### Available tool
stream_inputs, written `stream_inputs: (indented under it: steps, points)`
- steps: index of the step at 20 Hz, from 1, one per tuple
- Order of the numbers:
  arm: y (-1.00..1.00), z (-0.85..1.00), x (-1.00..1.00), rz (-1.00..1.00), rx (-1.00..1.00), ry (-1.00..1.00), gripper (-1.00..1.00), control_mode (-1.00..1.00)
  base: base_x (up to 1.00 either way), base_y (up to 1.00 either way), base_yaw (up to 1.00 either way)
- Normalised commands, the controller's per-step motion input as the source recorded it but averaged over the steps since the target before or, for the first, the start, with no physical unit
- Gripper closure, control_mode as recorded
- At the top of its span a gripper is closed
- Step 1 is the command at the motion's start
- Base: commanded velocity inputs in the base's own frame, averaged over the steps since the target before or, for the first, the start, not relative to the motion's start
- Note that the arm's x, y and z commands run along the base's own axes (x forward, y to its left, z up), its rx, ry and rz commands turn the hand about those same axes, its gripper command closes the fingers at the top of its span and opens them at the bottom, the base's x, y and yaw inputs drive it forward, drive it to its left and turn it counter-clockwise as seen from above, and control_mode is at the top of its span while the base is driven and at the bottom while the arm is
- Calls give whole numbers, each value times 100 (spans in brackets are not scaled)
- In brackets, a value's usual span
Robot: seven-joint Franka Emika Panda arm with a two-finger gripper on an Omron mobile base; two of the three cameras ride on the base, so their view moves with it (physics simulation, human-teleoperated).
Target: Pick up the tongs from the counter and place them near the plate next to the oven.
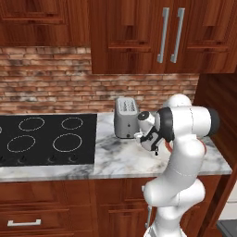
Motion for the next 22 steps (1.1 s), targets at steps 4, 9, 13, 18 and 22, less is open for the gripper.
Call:
stream_inputs:
  steps: [4, 9, 13, 18, 22]
  points:
    - [-30, -39, 0, 1, 0, -1, -100, -100, 0, 0, 0]
    - [-22, -1, -16, 0, 1, -8, -100, -100, 0, 0, 0]
    - [-23, 0, -26, 0, 4, -7, -100, -100, 0, 0, 0]
    - [-33, 55, -75, -1, 13, -8, -100, -100, 0, 0, 0]
    - [-15, 99, -100, 0, 9, -18, -100, -100, 0, 0, 0]
